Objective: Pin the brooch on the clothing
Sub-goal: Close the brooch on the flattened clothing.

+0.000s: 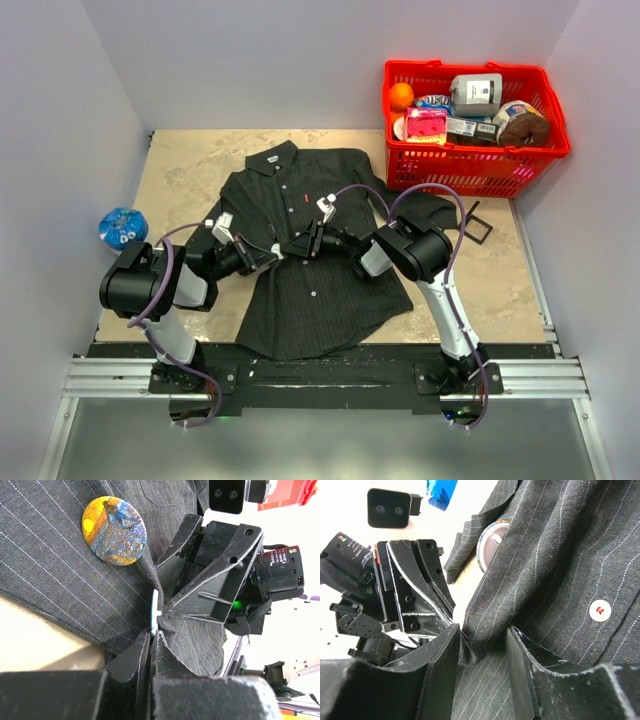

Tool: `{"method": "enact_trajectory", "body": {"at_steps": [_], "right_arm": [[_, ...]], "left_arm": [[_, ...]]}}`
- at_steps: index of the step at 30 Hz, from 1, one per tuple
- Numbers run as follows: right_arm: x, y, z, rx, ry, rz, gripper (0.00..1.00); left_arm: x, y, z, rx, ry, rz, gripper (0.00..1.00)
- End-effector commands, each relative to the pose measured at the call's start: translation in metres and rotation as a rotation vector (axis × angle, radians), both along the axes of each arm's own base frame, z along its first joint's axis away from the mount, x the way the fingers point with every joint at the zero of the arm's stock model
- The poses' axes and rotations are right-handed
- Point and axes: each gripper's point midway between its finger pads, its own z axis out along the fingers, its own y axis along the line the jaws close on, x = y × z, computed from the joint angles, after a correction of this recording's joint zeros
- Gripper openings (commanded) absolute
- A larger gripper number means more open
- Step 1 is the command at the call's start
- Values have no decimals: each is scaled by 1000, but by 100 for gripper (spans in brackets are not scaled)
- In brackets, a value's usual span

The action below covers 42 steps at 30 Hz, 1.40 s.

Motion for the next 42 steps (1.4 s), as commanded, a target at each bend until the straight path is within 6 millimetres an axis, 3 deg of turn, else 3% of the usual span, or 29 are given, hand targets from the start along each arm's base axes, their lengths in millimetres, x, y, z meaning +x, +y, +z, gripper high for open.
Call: {"method": "enact_trajectory", "body": {"at_steps": [1, 42], "right_arm": [[-8, 7, 15, 68, -111, 33, 44], [-15, 20, 0, 11, -88, 80, 27]], "left_arm": [[5, -4, 13, -13, -62, -24, 0], [10, -5, 13, 39, -48, -61, 0]]}}
